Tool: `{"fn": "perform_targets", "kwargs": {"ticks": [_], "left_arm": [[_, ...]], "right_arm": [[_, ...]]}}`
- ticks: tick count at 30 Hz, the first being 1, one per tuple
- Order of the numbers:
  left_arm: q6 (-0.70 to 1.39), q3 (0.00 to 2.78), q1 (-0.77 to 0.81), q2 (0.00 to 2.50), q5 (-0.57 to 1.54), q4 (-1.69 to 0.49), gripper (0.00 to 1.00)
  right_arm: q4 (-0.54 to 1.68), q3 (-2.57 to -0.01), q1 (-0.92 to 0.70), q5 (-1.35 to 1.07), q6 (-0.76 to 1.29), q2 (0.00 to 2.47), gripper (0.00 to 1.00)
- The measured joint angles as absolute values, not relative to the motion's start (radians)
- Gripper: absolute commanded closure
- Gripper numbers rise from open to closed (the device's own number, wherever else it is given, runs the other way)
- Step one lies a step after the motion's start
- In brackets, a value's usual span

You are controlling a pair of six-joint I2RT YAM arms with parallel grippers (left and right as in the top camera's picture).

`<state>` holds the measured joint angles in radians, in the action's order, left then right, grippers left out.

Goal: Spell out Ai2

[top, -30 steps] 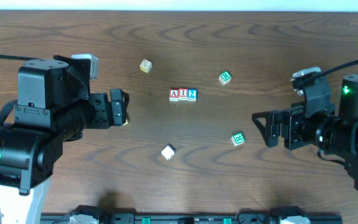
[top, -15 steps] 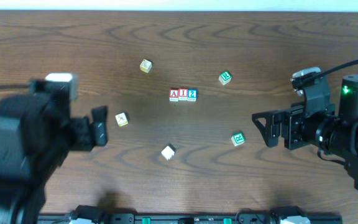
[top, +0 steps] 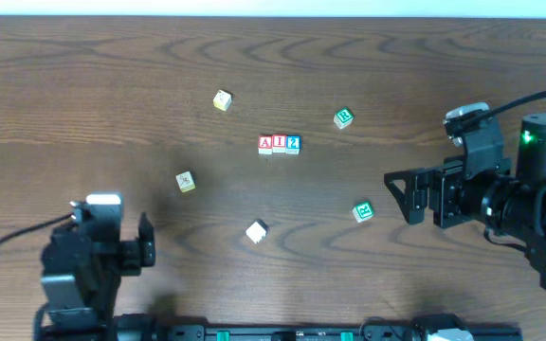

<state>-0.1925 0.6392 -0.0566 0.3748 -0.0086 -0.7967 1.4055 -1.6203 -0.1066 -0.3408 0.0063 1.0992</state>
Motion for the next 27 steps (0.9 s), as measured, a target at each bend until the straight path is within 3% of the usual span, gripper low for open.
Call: {"fn": "perform_targets", "kwargs": {"ticks": [9,27], "left_arm": [[-0.207,0.308,-0.086,0.191,0.039,-0.680,0.05],[-0.207,0.162,-0.089,0.028,0.068,-0.646,0.05]], "right_arm": [[1.406,-1.620,-0.107,-0.341,0.006,1.099,0.01],[1.406,-1.620,-0.107,-0.340,0.006,1.099,0.01]]}}
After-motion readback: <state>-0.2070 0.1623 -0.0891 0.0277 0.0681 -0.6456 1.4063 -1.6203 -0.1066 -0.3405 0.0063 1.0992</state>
